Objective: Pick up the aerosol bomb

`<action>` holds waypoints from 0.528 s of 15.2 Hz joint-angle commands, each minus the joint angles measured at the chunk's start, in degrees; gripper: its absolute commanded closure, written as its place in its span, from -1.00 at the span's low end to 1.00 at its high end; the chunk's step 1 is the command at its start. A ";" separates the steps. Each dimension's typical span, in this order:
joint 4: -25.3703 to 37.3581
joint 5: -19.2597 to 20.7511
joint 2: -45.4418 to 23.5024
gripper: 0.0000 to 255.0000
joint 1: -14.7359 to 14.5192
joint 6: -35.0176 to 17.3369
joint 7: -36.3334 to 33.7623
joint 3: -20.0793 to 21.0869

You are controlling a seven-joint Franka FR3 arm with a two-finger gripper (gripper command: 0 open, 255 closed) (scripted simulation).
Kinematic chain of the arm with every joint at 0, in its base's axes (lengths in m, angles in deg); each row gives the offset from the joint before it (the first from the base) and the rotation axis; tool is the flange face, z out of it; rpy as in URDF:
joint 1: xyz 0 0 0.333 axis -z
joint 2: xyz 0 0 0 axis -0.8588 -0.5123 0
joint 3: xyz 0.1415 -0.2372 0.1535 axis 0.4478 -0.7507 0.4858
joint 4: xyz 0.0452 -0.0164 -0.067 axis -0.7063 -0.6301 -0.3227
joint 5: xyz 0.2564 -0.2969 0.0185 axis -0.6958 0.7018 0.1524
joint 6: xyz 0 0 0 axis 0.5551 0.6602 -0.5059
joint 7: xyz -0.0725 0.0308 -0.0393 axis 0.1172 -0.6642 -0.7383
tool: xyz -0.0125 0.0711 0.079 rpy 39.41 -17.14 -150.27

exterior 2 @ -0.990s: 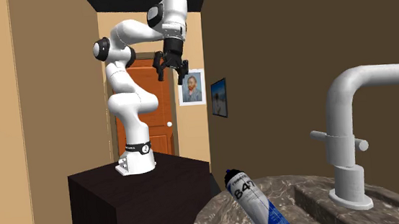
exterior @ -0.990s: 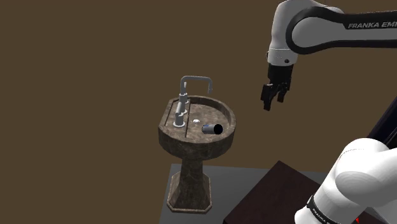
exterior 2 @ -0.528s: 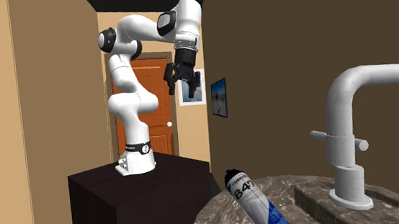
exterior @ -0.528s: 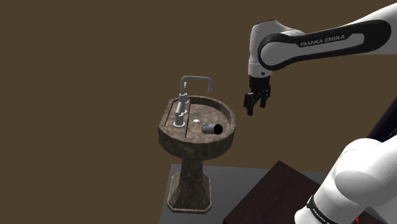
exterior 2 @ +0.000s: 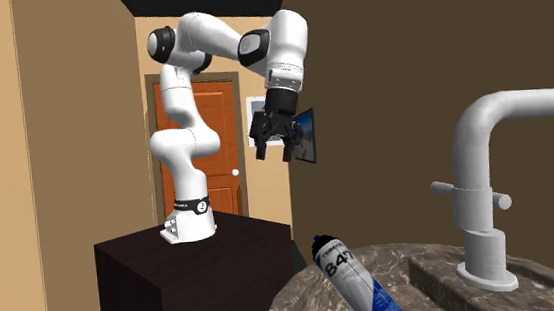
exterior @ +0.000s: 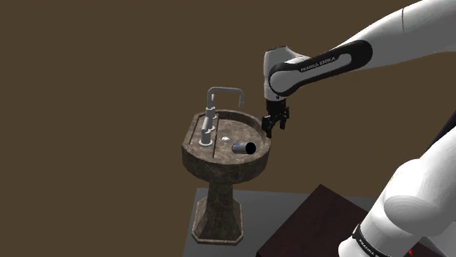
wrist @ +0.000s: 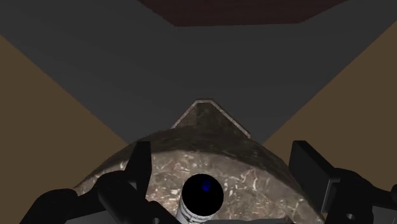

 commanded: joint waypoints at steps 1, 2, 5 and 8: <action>2.32 0.59 -4.67 -1.00 0.30 -2.11 0.36 -0.29; 3.54 0.84 -6.95 -1.00 0.37 -3.01 0.42 -0.35; 7.65 1.54 -13.81 -1.00 0.60 -5.31 0.60 -0.52; 12.40 2.18 -20.70 -1.00 0.76 -6.98 0.82 -0.69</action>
